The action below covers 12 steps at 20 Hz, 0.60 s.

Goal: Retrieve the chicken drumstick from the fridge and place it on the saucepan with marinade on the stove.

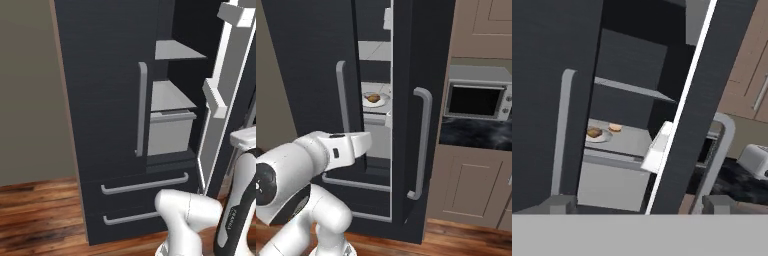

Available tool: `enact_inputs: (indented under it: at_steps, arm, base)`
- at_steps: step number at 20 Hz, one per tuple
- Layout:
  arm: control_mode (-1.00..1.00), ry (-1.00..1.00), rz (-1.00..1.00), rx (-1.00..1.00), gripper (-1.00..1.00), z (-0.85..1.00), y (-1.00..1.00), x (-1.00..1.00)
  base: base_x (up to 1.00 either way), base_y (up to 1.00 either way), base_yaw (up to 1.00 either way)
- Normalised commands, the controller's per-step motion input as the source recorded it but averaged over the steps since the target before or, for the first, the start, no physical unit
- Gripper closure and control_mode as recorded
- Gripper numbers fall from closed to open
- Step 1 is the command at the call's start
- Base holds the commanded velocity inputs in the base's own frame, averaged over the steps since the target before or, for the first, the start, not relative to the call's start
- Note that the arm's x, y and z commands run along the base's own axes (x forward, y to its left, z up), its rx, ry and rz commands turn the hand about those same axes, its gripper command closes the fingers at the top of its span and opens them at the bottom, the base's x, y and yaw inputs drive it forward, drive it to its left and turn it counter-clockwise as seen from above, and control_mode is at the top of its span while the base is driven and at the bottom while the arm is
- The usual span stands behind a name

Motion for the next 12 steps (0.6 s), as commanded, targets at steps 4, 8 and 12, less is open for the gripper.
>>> enact_inputs:
  at_steps: [4, 8, 12]
  arm:
    - [-1.0, 0.0, -0.07, -0.03, -1.0, -0.1, 1.0, 0.02]
    - [-1.0, 0.0, -0.05, -0.05, -1.0, -0.21, 0.79, 0.23]
    - [-1.0, 0.0, -0.08, -0.09, -1.0, -0.35, 0.21, 0.68]
  base:
    - [0.0, 0.0, 0.0]
    - [0.0, 0.0, 0.0]
    - [0.0, 0.0, 0.0]
